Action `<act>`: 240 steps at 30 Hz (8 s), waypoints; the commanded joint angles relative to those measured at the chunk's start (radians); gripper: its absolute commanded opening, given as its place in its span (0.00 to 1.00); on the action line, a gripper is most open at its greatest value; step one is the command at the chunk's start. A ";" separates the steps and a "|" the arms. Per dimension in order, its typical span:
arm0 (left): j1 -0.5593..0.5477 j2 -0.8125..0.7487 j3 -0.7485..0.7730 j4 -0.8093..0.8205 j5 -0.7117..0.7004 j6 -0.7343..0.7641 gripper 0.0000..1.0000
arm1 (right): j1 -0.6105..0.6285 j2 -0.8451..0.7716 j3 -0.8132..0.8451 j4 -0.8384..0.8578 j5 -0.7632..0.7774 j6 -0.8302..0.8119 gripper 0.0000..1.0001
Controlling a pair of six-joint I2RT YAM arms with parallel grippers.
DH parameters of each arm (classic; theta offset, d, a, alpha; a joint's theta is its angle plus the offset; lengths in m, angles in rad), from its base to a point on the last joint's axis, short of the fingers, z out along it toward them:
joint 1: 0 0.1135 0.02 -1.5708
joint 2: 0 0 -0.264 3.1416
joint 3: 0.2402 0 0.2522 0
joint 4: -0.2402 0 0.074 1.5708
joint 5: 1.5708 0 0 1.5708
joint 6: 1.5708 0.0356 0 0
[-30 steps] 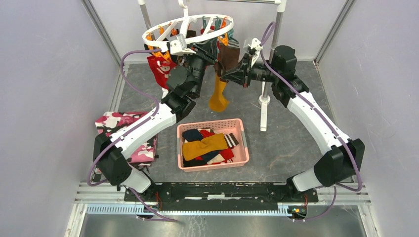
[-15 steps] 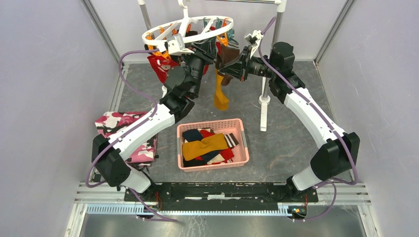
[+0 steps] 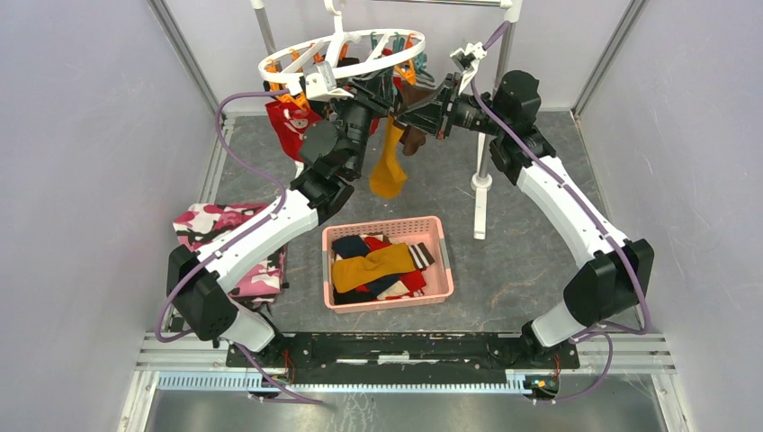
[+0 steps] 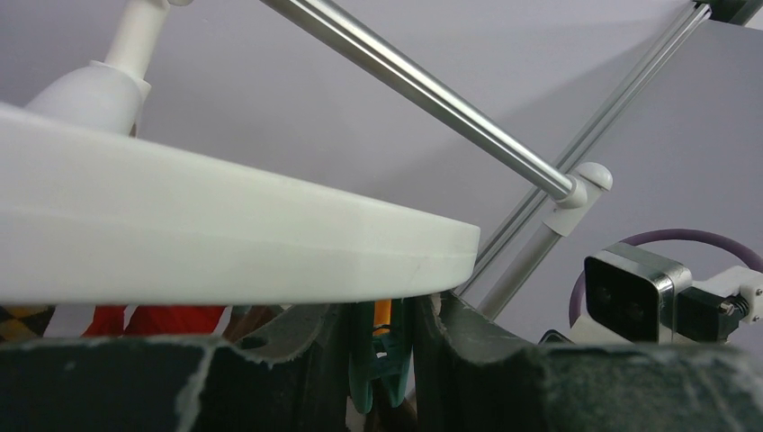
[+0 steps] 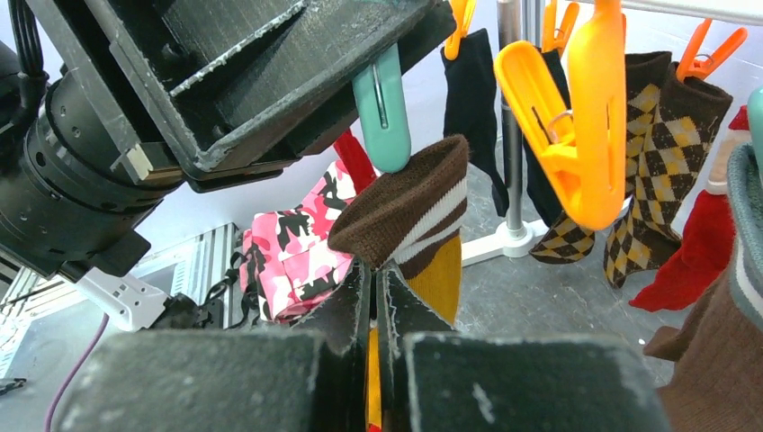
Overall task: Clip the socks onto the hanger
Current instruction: Open the clamp at the hanger, then clamp the sock onto the hanger.
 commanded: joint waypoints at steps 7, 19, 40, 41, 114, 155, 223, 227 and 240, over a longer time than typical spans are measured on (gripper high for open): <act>0.001 -0.037 0.002 0.017 -0.010 -0.029 0.10 | 0.000 0.026 0.063 0.086 0.007 0.081 0.00; 0.001 -0.040 0.000 0.018 -0.011 -0.021 0.11 | -0.002 0.023 0.072 0.119 -0.016 0.117 0.00; 0.001 -0.051 -0.001 0.020 0.006 -0.005 0.11 | -0.037 -0.026 -0.017 0.214 -0.067 0.202 0.00; 0.002 -0.051 -0.001 0.021 0.007 -0.007 0.11 | -0.037 -0.026 -0.018 0.223 -0.069 0.209 0.00; 0.002 -0.060 -0.009 0.018 0.050 -0.066 0.11 | 0.011 0.026 0.061 0.259 -0.070 0.280 0.00; 0.002 -0.084 -0.025 0.013 0.057 -0.086 0.48 | 0.011 0.045 0.092 0.183 -0.048 0.234 0.00; 0.013 -0.332 -0.687 -0.778 0.693 0.238 0.53 | -0.083 -0.215 -0.486 -0.832 -0.243 -1.376 0.81; 0.012 -0.280 -0.671 -0.803 0.689 0.249 0.51 | -0.083 -0.202 -0.480 -0.844 -0.245 -1.384 0.80; 0.000 -0.181 -0.655 -0.793 0.589 0.264 0.52 | -0.083 -0.170 -0.453 -0.904 -0.256 -1.424 0.79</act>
